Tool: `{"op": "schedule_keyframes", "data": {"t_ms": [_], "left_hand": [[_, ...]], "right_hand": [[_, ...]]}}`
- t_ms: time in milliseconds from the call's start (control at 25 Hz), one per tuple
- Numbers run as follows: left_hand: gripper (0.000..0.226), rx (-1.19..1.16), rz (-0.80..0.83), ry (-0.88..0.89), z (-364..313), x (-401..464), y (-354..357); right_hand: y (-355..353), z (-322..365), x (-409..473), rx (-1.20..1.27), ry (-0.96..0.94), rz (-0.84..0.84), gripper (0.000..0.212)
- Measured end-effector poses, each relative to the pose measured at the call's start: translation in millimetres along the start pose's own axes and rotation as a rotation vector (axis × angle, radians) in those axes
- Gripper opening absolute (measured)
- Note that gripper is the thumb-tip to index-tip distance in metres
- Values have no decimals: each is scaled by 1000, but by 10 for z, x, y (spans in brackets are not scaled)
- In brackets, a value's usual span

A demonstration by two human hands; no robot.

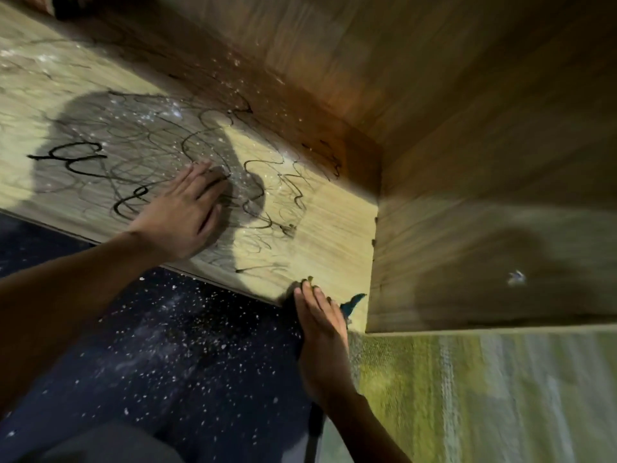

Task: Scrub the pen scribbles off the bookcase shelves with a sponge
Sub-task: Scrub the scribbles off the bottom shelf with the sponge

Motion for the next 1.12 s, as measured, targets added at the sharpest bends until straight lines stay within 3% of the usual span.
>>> {"op": "schedule_keyframes", "data": {"t_ms": [120, 240, 440, 640, 720, 760, 840, 880, 1000, 1120], "left_hand": [[69, -17, -12, 9, 22, -34, -32], [70, -14, -25, -13, 26, -85, -57], [69, -45, -32, -51, 17, -50, -59], [64, -64, -42, -81, 46, -40, -83], [67, -85, -52, -103, 53, -39, -81], [68, -94, -52, -114, 53, -40, -85], [70, -97, -48, -122, 42, -45, -93], [71, -88, -45, -122, 43, -47, -98], [73, -59, -36, -117, 52, -42, -95], [74, -54, -26, -123, 60, -28, -79]], "right_hand": [[-136, -288, -174, -170, 264, 41, 76], [-53, 58, -150, -78, 431, 44, 89], [-3, 189, -19, -123, 72, 49, 78], [-490, 53, 328, -32, 227, 118, 74], [-749, -34, 617, 68, 380, 7, 73], [-876, -108, 785, 95, 427, -138, 69], [-973, -240, 1022, 121, 403, -348, 56], [-899, -292, 1079, 142, 354, -347, 51], [-385, -415, 974, 112, 184, -44, 49], [15, -274, 892, -9, 296, -84, 65]]}}
Point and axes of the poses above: each hand's wrist, its own x-axis towards the middle knuckle, its own y-axis out of the palm, z = x × y, the point moved 2 cm from there along x, towards the middle knuckle, and after that the axes turned 11 degrees about -z, right-handed, at the moved point
